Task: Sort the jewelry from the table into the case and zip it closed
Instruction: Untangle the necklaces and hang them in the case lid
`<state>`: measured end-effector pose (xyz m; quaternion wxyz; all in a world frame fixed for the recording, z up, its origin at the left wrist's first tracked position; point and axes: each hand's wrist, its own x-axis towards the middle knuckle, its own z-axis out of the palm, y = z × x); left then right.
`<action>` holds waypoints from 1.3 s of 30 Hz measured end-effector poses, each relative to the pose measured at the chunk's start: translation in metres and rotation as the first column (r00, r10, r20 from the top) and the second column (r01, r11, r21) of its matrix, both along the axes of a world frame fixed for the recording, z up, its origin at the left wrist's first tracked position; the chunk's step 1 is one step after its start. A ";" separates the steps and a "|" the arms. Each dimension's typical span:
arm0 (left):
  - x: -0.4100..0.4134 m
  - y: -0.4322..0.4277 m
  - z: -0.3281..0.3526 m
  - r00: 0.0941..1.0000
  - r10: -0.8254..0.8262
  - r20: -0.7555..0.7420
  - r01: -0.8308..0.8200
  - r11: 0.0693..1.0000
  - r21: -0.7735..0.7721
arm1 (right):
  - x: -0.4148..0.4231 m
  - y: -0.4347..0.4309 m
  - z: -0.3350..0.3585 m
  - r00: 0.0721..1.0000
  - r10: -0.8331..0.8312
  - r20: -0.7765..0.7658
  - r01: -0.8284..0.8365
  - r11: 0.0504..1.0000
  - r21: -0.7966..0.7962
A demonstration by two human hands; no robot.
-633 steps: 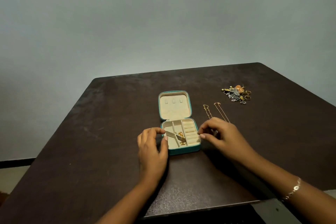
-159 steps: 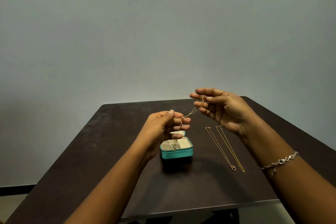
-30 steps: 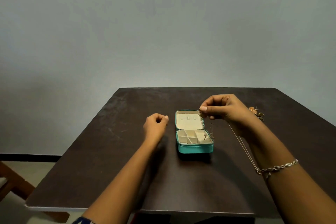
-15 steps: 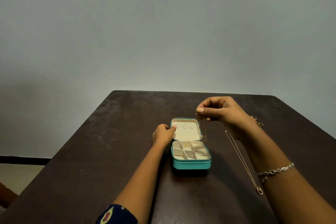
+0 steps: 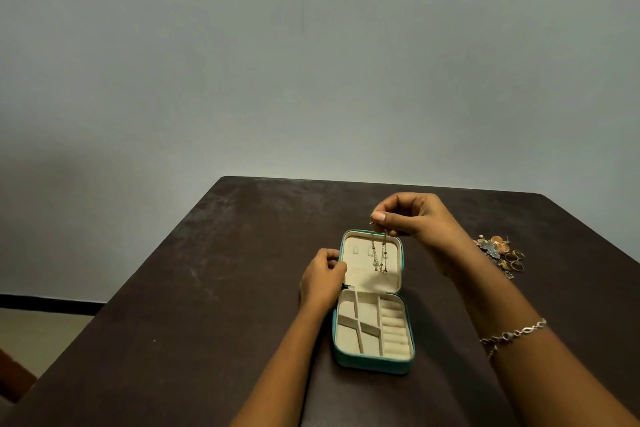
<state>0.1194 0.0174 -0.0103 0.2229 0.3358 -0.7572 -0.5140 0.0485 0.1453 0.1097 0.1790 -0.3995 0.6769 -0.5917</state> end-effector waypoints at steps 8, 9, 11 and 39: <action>0.005 0.000 -0.008 0.969 -0.080 -0.234 0.095 0.994 0.055 | -0.010 -0.010 -0.020 0.997 -0.039 -0.060 0.041 0.999 0.034; 0.005 0.000 -0.009 0.958 -0.091 -0.272 0.111 0.992 0.058 | -0.011 -0.010 -0.024 0.997 -0.041 -0.073 0.044 0.998 0.049; 0.005 -0.002 -0.009 0.939 -0.101 -0.328 0.129 0.990 0.065 | -0.014 -0.012 -0.030 0.995 -0.048 -0.092 0.054 0.996 0.075; 0.006 -0.006 -0.007 0.863 -0.151 -0.482 0.281 0.936 0.210 | -0.035 -0.031 -0.090 0.154 -0.432 -0.889 0.469 0.824 -0.319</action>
